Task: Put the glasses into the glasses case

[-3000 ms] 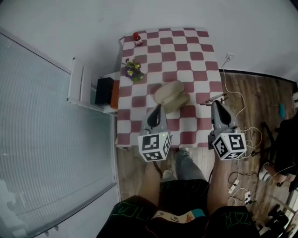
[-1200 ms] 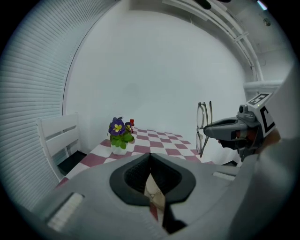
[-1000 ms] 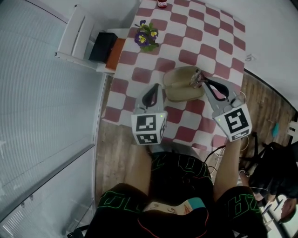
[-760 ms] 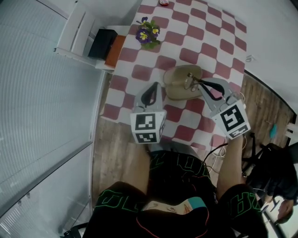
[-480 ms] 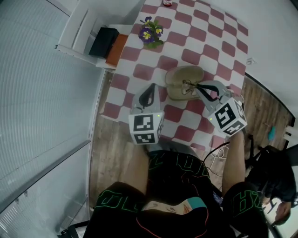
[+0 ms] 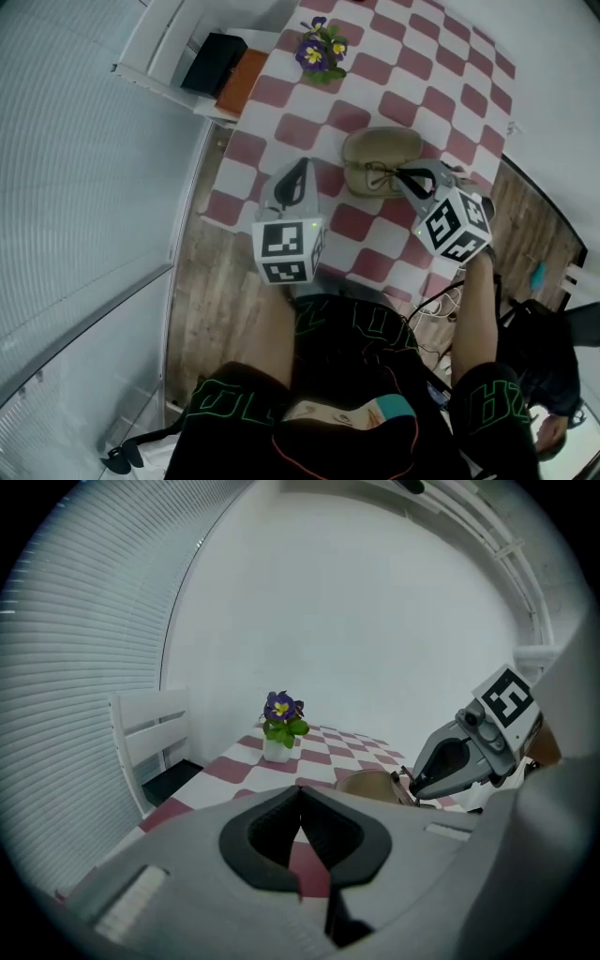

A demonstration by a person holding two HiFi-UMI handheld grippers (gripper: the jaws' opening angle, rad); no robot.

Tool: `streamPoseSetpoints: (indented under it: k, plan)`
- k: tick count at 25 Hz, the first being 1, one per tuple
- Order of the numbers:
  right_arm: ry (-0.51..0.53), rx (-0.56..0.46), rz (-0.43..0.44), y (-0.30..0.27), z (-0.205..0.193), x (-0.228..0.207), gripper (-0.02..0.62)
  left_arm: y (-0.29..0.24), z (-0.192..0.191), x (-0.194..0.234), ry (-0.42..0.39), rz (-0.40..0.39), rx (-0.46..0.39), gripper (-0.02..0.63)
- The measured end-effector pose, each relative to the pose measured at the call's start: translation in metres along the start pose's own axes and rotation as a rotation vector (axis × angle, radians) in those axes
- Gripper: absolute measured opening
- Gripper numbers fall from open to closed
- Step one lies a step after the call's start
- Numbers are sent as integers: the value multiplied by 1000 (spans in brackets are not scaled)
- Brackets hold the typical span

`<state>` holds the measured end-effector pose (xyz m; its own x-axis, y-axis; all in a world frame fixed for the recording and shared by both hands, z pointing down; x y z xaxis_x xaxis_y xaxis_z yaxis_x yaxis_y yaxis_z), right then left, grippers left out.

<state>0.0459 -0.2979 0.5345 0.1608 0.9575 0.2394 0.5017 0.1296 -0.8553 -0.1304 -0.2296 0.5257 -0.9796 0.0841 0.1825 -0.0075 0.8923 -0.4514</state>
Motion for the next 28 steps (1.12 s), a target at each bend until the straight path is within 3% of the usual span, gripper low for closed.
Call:
streamPoseSetpoints:
  k: [13, 28]
  plan:
    - [79, 90, 157, -23, -8, 19, 17, -9, 1, 6, -13, 10, 17, 8]
    - [144, 173, 143, -42, -8, 27, 18, -14, -3, 11, -13, 11, 39, 8]
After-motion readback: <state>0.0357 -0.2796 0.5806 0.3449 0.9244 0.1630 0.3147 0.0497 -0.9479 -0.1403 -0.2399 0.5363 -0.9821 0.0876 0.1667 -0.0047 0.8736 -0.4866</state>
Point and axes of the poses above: the fingertips, and each gripper's own axes: y backward along the fingers, x to its left, z out of its top, the point moved 4 cm from there along y, backward along the fingers
